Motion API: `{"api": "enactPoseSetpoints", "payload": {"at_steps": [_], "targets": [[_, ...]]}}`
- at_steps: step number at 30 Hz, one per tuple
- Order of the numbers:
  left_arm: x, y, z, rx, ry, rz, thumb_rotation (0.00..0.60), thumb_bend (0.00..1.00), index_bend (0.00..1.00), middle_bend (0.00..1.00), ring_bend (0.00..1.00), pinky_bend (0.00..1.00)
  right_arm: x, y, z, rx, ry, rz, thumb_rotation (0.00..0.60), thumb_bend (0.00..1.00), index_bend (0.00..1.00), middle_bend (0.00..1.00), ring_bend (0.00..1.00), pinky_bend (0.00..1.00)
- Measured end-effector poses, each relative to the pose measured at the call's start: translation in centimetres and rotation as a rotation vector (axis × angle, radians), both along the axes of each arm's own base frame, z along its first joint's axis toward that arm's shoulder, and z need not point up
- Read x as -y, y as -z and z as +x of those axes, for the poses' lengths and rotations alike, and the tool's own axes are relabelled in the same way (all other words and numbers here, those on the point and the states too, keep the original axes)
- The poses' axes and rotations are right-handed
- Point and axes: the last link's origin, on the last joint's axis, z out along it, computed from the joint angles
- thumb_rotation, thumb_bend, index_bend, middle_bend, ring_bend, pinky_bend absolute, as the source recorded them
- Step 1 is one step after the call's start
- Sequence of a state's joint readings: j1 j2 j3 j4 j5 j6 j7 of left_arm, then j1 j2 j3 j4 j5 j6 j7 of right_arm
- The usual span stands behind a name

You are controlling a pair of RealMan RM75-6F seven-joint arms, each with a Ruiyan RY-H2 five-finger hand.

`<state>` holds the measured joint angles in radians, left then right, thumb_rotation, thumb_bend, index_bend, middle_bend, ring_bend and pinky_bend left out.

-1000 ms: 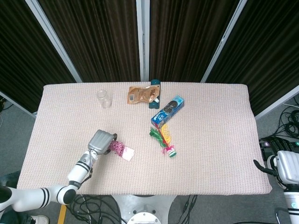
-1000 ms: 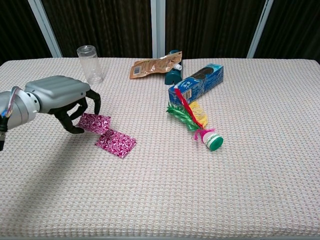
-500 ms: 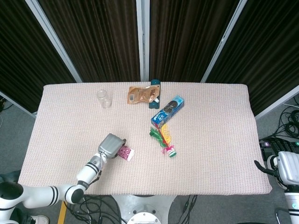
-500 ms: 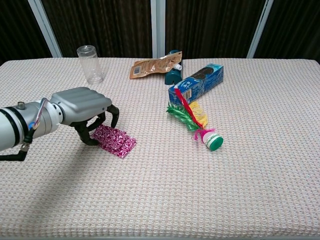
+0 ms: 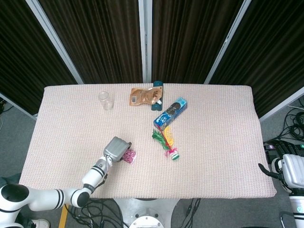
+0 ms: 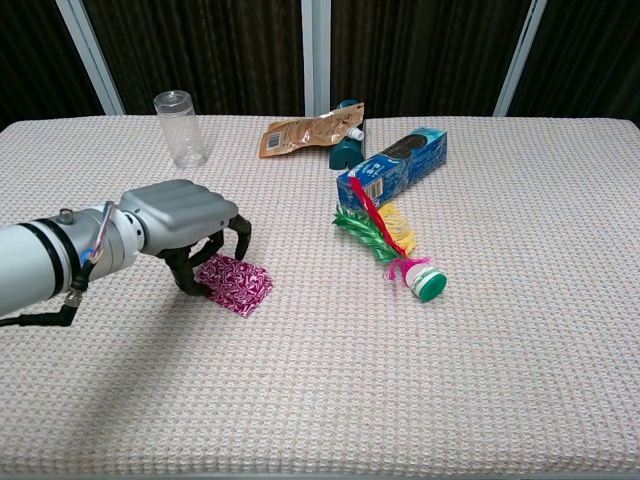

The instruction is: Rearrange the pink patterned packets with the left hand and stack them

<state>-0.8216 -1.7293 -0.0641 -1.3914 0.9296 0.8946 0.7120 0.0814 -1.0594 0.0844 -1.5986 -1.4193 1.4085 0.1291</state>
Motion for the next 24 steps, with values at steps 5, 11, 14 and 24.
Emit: {"api": "enactPoseSetpoints", "payload": {"at_steps": [5,11,14,24], "targets": [[0.22,0.04,-0.04,-0.008,-0.002,-0.007,0.600,0.27,0.41,0.85,0.83,0.92,-0.02,0.05,-0.03,0.002,0.000,0.001,0.485,0.13,0.23,0.20,0.14,0.14],[0.34,0.10,0.02,-0.012,-0.005,-0.015,0.600,0.26,0.41,0.85,0.83,0.92,-0.04,0.01,-0.04,0.004,0.000,-0.001,0.483,0.13,0.24,0.20,0.14,0.14],[0.43,0.10,0.11,-0.009,-0.007,-0.020,0.600,0.26,0.40,0.85,0.83,0.92,-0.11,-0.04,-0.04,0.007,0.001,-0.001,0.488,0.13,0.23,0.20,0.14,0.14],[0.48,-0.02,0.03,-0.019,-0.003,-0.026,0.600,0.26,0.40,0.85,0.83,0.92,-0.29,-0.14,-0.10,0.007,0.005,-0.004,0.478,0.13,0.24,0.20,0.14,0.14]]}}
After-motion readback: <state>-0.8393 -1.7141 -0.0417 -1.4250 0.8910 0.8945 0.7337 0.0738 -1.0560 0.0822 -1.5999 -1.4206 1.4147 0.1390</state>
